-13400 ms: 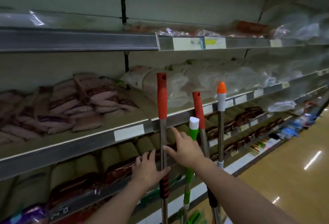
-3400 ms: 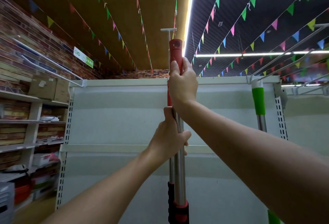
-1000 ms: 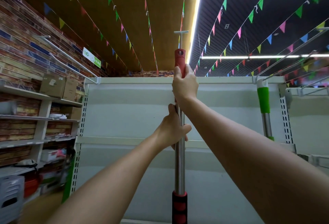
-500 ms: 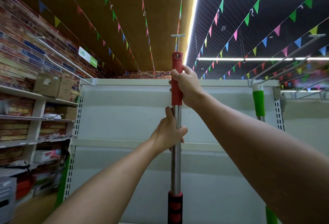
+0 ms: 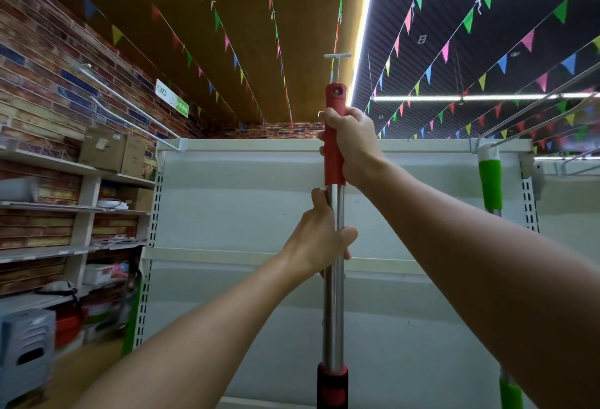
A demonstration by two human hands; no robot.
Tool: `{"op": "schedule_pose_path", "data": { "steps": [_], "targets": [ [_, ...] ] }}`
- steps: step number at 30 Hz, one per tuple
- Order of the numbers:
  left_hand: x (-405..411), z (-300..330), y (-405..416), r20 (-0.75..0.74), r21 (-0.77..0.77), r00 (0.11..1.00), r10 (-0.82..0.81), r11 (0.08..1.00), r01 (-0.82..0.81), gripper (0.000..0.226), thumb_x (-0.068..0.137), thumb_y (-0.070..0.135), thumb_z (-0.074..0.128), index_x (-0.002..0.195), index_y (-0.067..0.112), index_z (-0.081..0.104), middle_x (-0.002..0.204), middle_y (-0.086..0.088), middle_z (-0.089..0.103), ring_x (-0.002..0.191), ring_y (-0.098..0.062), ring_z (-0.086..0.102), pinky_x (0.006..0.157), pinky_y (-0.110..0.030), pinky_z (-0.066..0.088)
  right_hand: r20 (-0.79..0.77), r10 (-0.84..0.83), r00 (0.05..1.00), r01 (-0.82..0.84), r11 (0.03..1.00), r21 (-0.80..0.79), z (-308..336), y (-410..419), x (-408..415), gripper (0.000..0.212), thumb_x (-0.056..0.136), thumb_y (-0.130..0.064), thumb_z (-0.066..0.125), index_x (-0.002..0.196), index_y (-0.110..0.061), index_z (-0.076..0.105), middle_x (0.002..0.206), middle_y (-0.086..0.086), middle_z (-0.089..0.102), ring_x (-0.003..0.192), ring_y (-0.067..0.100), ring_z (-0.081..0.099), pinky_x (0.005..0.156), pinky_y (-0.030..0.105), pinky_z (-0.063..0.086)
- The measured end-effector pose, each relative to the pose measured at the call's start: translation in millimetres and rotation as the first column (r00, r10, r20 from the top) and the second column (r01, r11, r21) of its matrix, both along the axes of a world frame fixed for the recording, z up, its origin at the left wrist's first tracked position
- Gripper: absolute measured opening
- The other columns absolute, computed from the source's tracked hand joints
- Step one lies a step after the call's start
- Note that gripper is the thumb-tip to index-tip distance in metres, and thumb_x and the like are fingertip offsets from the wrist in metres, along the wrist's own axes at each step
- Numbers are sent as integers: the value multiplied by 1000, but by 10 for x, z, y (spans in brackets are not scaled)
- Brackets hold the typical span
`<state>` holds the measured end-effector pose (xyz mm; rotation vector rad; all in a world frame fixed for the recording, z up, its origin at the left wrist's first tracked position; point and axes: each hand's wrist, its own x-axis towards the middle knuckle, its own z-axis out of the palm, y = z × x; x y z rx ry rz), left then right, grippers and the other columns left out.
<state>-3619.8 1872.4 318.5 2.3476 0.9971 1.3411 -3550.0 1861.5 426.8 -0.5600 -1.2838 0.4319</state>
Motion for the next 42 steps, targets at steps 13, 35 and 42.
{"op": "schedule_pose_path", "data": {
  "steps": [13,35,42],
  "targets": [
    [-38,-127,-288,29,-20,999,-34,999,34,45,90,18,53,122,20,22,81,-9,62,70,-25,68,68,-44,60,-58,282,958,-280,959,39,27,-270,31,33,97,-16,49,130,-12,44,82,12,59,61,20,57,57,32,51],
    [-18,14,-32,45,36,998,-43,998,41,47,88,17,54,122,24,21,83,-10,59,70,-28,68,69,-47,60,-72,219,973,-218,976,20,241,-133,84,26,98,-24,52,102,0,61,82,10,64,68,20,61,63,35,56],
    [-6,-9,64,28,31,999,-23,999,22,46,90,16,54,122,19,21,80,-8,59,71,-30,68,69,-46,60,-80,77,994,-82,994,-66,286,-23,79,28,95,-23,56,78,-3,62,79,13,64,74,26,61,72,39,53]
  ]
}}
